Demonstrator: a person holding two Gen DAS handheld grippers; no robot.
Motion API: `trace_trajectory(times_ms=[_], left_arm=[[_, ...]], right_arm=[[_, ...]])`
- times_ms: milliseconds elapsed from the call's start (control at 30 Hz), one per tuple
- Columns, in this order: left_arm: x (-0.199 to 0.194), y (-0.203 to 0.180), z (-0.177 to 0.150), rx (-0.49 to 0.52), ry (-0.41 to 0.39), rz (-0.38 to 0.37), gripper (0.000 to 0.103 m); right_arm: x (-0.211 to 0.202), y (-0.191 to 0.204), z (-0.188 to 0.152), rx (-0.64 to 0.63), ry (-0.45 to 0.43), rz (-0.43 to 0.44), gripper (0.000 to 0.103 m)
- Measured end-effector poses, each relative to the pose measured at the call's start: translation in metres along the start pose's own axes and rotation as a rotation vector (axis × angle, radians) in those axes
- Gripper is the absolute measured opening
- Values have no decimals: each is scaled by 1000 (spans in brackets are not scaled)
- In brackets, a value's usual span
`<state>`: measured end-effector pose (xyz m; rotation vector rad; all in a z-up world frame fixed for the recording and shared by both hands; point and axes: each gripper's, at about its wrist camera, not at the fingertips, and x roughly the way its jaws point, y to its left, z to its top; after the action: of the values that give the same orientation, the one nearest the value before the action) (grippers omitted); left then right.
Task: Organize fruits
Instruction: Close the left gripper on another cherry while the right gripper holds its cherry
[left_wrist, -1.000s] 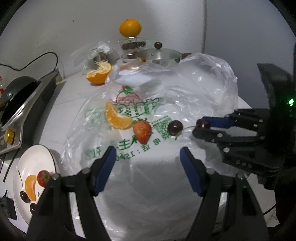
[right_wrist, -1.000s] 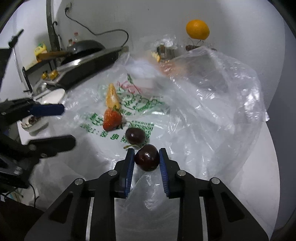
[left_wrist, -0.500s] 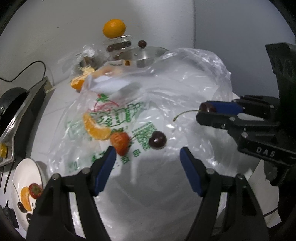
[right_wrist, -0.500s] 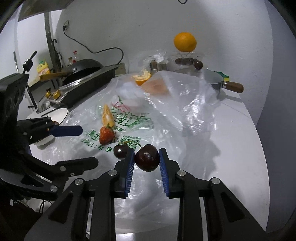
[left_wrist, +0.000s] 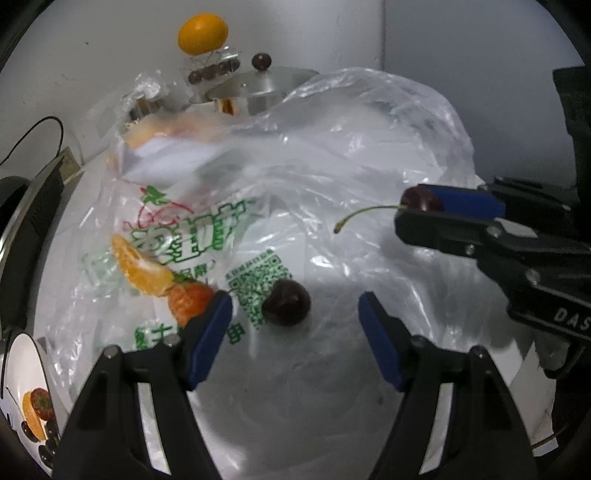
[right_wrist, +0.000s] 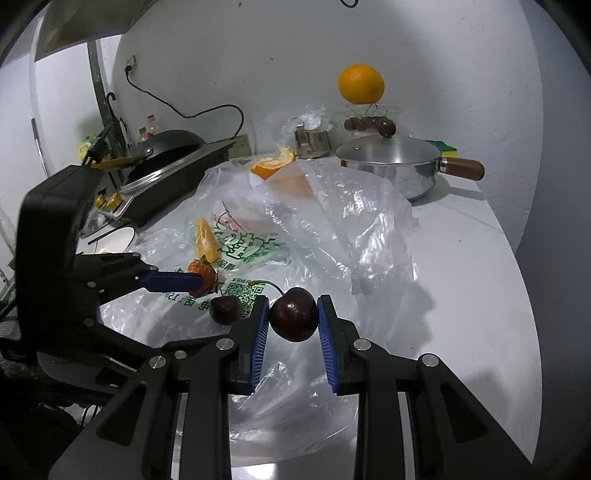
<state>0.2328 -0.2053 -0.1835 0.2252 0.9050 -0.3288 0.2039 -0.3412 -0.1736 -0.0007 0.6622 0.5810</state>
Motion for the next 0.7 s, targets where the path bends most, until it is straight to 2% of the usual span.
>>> trace_trajectory(times_ms=[233, 267, 300, 467, 533, 700], left_arm=[[12, 4, 4, -21, 25, 3, 71], [14, 4, 5, -24, 27, 2, 69], [17, 5, 7, -27, 32, 3, 60], [22, 10, 11, -38, 32, 9, 48], [23, 11, 11, -39, 29, 2, 39], [18, 12, 11, -45, 11, -10, 33]], right_arm=[[5, -3, 0, -7, 3, 22, 28], [6, -3, 0, -8, 3, 23, 28], [6, -3, 1, -10, 3, 24, 28], [7, -3, 0, -12, 1, 23, 28], [7, -3, 1, -12, 2, 18, 28], [6, -1, 1, -14, 2, 5, 28]])
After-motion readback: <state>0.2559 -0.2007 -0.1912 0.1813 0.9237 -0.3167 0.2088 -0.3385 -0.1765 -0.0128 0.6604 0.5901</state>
